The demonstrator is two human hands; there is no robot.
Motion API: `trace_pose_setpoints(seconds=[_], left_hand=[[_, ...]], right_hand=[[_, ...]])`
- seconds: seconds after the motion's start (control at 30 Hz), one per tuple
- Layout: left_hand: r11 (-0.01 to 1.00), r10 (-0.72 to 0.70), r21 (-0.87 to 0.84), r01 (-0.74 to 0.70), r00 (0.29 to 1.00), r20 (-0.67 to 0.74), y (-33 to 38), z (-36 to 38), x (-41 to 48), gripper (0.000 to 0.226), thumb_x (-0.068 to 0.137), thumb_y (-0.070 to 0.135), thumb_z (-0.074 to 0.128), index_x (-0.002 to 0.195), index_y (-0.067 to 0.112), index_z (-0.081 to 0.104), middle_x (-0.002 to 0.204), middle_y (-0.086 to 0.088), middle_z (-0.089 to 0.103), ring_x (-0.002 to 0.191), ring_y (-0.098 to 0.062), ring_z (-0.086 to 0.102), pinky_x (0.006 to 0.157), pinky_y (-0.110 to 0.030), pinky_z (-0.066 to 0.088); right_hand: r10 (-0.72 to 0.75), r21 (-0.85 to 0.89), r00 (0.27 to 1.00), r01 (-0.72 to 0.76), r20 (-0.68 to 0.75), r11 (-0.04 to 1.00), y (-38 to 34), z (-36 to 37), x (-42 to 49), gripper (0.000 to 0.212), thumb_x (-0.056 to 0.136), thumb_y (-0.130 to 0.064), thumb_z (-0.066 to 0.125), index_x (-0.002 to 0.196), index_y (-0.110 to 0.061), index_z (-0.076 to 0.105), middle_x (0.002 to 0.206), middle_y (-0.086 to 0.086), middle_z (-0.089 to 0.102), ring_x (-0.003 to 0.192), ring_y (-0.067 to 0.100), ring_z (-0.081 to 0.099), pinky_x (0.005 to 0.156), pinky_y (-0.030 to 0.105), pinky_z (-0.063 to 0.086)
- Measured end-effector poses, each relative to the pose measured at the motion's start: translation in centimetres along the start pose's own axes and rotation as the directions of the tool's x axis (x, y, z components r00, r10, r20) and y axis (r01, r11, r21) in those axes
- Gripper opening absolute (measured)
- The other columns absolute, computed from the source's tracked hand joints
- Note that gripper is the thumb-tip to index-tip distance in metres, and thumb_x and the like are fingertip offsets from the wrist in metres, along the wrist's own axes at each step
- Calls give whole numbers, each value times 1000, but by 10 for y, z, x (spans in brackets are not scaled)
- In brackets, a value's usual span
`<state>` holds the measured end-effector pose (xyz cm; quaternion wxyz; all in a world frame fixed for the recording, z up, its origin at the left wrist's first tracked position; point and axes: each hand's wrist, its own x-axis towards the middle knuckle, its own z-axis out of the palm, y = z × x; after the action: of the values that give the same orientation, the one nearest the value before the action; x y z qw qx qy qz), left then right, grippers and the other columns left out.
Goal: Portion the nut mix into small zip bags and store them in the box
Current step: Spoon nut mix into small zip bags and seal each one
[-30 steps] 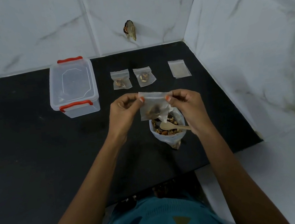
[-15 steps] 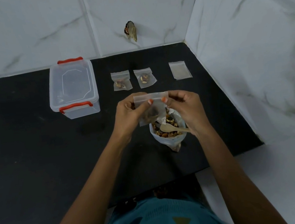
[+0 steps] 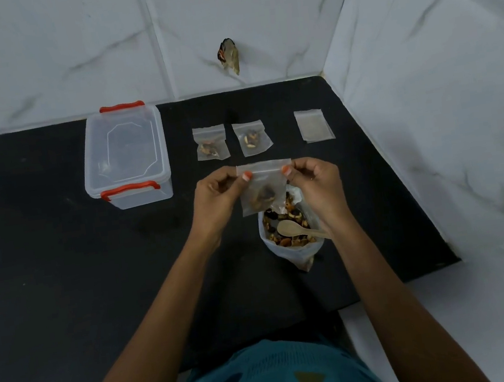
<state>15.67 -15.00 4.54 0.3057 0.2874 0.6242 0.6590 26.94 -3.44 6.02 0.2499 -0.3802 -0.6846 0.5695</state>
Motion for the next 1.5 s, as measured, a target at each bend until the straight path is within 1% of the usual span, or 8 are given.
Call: trace_pose_setpoints(seconds=[0.2, 0.4, 0.63, 0.8, 1.0, 1.13, 1.37, 1.5], left_hand=[[994, -105, 24, 107, 992, -75, -22, -6, 22, 11, 91, 14, 53, 97, 20, 59, 101, 1, 64, 96, -8, 63, 79, -23, 53], [956, -227, 132, 263, 945, -238, -51, -24, 50, 41, 88, 8, 57, 126, 13, 44, 96, 6, 62, 92, -5, 61, 76, -21, 53], [885, -273, 257, 388, 880, -389, -80, -38, 87, 22, 87, 6, 58, 108, 8, 52, 106, -6, 57, 97, -14, 57, 78, -22, 48], [808, -304, 384, 447, 874, -378, -90, -43, 100, 22, 89, 8, 56, 111, 9, 55, 114, -7, 57, 97, -10, 53, 87, -26, 47], [716, -163, 587, 379, 907, -387, -90, -42, 103, 18, 87, 11, 60, 105, 10, 59, 123, -9, 48, 107, -18, 53, 90, -23, 42], [755, -43, 603, 256, 938, -344, -76, -24, 113, 16, 87, 6, 58, 102, 9, 61, 116, -8, 54, 105, -16, 54, 90, -23, 43], [835, -55, 527, 158, 977, -207, -61, 38, 161, 15, 88, 4, 55, 103, 6, 61, 101, -4, 63, 90, -7, 56, 79, -16, 44], [840, -156, 497, 219, 974, -165, -67, 82, 197, 13, 88, 2, 54, 99, 4, 62, 100, -12, 65, 93, -20, 63, 86, -33, 52]], right_hand=[[70, 11, 998, -70, 8, 998, 18, 25, 30, 5, 88, -16, 59, 84, -17, 62, 82, -1, 64, 74, 6, 62, 69, 19, 54], [193, -29, 981, -193, 5, 981, 42, 68, 74, 17, 90, -15, 58, 98, 0, 64, 73, 1, 61, 66, 9, 59, 68, 23, 53], [213, -241, 976, -195, 49, 951, 69, 94, 119, 11, 88, -12, 61, 84, -2, 64, 81, 20, 67, 58, 14, 58, 73, 37, 54], [246, -426, 965, -187, 88, 885, 79, 100, 136, 17, 85, -23, 65, 85, -7, 69, 85, 15, 68, 83, 27, 65, 80, 41, 53], [244, -349, 964, -193, 109, 917, 73, 90, 143, 20, 86, -18, 64, 96, -2, 67, 86, 14, 68, 66, 13, 60, 77, 33, 53], [235, -316, 967, -195, 94, 928, 69, 68, 149, 14, 87, -11, 62, 98, -2, 66, 83, 5, 63, 62, 4, 57, 65, 19, 51], [203, -306, 978, -208, -50, 929, 64, 10, 176, 13, 87, -8, 60, 99, -8, 66, 95, 4, 65, 86, 10, 59, 79, 24, 50], [200, -313, 960, -255, -199, 915, 69, -24, 202, 18, 86, -7, 61, 104, -6, 66, 105, 7, 65, 90, 9, 57, 79, 19, 44]])
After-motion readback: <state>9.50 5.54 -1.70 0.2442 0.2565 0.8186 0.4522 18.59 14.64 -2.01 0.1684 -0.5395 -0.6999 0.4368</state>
